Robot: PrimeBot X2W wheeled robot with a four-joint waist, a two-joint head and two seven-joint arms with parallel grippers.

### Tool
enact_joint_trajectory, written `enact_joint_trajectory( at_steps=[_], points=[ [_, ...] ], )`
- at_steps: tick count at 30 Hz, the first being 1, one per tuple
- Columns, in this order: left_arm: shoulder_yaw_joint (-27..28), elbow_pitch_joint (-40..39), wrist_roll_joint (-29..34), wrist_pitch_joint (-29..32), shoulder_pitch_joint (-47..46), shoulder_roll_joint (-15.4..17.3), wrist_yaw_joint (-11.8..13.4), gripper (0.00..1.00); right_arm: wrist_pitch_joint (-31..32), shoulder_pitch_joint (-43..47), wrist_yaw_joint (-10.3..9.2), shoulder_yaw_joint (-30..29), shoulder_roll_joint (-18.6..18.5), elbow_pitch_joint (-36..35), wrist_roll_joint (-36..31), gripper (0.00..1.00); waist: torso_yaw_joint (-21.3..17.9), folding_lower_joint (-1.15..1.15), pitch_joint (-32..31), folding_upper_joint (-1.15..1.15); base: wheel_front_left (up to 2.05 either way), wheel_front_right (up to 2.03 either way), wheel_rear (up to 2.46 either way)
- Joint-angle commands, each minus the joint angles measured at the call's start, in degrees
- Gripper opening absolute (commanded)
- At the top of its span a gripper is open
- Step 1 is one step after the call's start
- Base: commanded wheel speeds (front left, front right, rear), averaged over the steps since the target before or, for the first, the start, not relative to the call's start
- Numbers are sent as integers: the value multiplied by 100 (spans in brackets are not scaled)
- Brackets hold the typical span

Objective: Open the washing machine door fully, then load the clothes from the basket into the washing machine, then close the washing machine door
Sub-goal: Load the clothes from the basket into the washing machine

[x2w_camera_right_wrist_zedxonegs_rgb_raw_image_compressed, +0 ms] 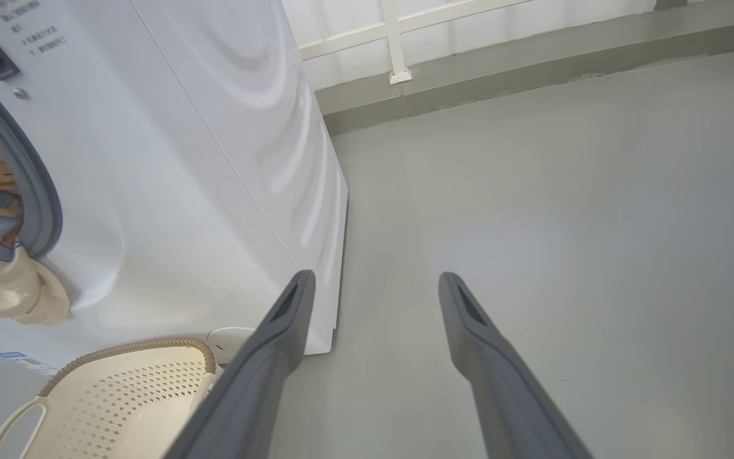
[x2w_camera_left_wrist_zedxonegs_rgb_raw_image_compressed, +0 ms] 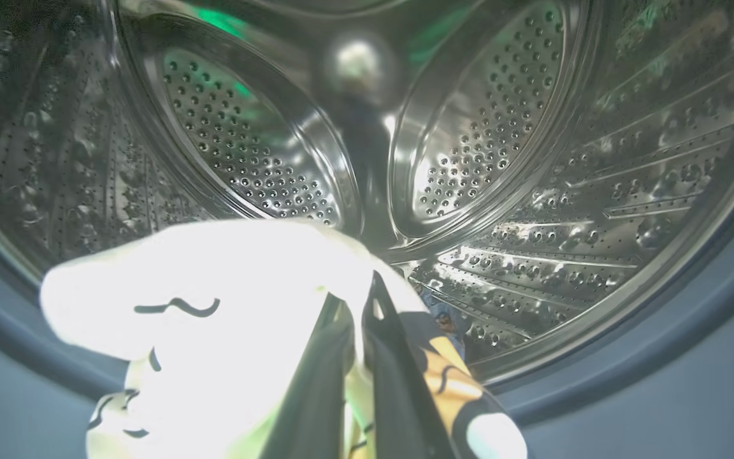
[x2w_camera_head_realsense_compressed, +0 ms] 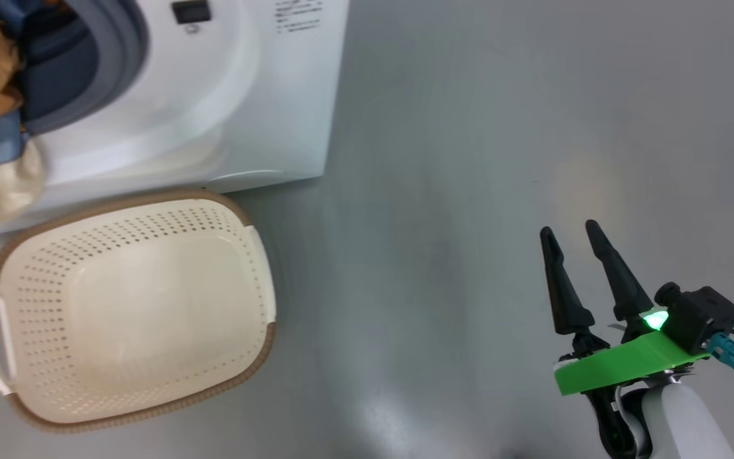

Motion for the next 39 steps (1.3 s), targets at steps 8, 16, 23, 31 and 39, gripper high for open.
enact_joint_trajectory(
  at_steps=[8, 16, 23, 31, 39],
  points=[
    [-211, 431, -26, -36, -934, 649, -8, 0, -27, -132, 9, 247, 60, -174, -37, 100, -327, 0, 350, 0, 0, 0, 0],
    [406, -967, 731, -36, -1338, 756, -8, 0, -27, -266, 9, 279, 99, -216, -34, 100, -412, 0, 590, 0, 0, 0, 0],
    [629, -855, 930, -36, -1083, 614, -8, 0, -27, -335, 9, 334, 128, -199, -16, 100, -456, 0, 676, 0, 0, 0, 0],
    [327, 216, 628, -36, -1173, 595, -8, 100, -27, -322, 9, 333, 140, -176, -4, 100, -420, 0, 642, 0, 0, 0, 0],
    [170, 391, 426, -36, -1190, 584, -8, 100, -27, -350, 9, 343, 143, -168, -15, 100, -380, 0, 586, 0, 0, 0, 0]
  ],
)
